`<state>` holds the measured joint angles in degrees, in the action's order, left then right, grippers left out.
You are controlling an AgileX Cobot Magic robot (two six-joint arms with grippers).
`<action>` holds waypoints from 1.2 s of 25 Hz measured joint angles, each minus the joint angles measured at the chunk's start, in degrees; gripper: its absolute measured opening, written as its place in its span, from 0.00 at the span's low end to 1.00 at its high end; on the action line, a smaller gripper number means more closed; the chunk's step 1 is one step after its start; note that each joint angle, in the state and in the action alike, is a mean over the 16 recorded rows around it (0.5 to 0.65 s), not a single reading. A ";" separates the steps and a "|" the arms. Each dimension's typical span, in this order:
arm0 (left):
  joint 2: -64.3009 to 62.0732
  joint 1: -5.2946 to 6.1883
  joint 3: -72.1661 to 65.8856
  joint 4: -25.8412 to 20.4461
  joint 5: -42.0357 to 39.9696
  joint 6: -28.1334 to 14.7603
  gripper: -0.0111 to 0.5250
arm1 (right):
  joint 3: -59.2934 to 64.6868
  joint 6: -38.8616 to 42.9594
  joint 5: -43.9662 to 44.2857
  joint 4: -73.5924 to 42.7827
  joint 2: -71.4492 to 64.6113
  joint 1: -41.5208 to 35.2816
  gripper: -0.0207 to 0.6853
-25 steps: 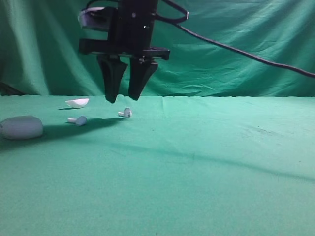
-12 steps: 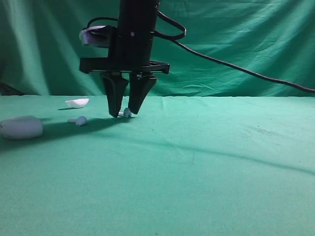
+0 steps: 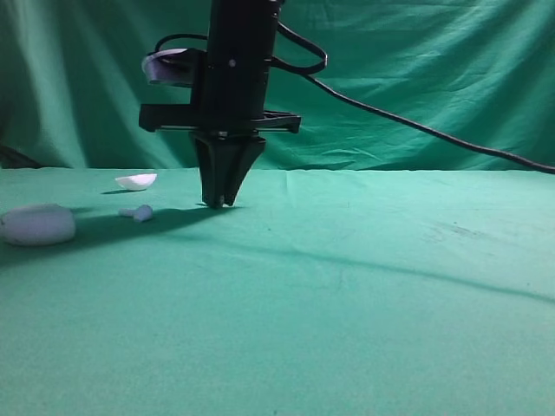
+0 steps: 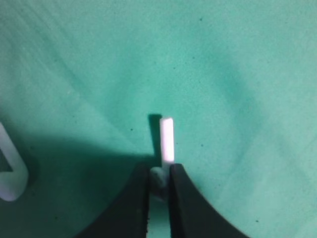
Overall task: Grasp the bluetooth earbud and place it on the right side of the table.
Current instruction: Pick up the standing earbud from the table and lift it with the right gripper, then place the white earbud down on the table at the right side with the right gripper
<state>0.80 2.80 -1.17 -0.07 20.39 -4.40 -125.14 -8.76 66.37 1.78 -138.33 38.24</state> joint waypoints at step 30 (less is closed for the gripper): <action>0.00 0.00 0.00 0.01 0.00 0.00 0.02 | 54.81 5.50 -10.12 -4.42 50.55 -24.42 0.15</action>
<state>0.80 2.80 -1.17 -0.07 20.39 -4.40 -70.34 -3.26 56.25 -2.65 -87.78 13.82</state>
